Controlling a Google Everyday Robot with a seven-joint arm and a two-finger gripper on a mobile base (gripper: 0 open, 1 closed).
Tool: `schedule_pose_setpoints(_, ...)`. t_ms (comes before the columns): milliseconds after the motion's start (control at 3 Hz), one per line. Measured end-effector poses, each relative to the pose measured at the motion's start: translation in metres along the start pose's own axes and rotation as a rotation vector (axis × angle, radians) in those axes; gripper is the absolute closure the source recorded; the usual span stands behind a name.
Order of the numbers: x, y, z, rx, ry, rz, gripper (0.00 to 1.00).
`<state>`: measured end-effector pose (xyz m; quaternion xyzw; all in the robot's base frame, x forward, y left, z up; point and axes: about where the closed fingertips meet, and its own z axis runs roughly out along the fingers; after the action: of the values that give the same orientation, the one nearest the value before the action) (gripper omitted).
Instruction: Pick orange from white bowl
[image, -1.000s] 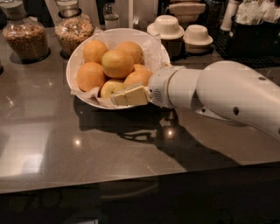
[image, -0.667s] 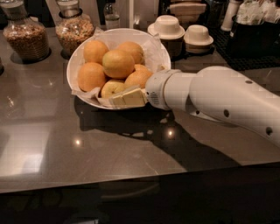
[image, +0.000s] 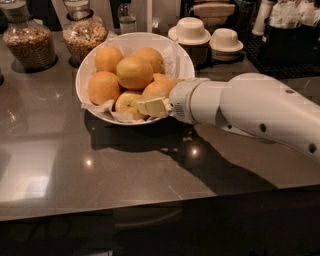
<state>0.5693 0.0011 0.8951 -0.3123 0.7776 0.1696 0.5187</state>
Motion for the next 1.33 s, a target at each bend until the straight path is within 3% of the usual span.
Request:
schedule_pose_setpoints(333,-0.002,0.0,-0.001,0.0,0.0,0.0,0.66)
schedule_pose_setpoints(667,-0.052,0.012,-0.016,-0.123,-0.141,0.047,1.0)
schedule_pose_setpoints(1000,-0.087,0.015,-0.045,-0.197,-0.262,0.029,1.0)
schedule_pose_setpoints(1333,-0.116,-0.005,-0.087,-0.249,-0.366,-0.07,1.0)
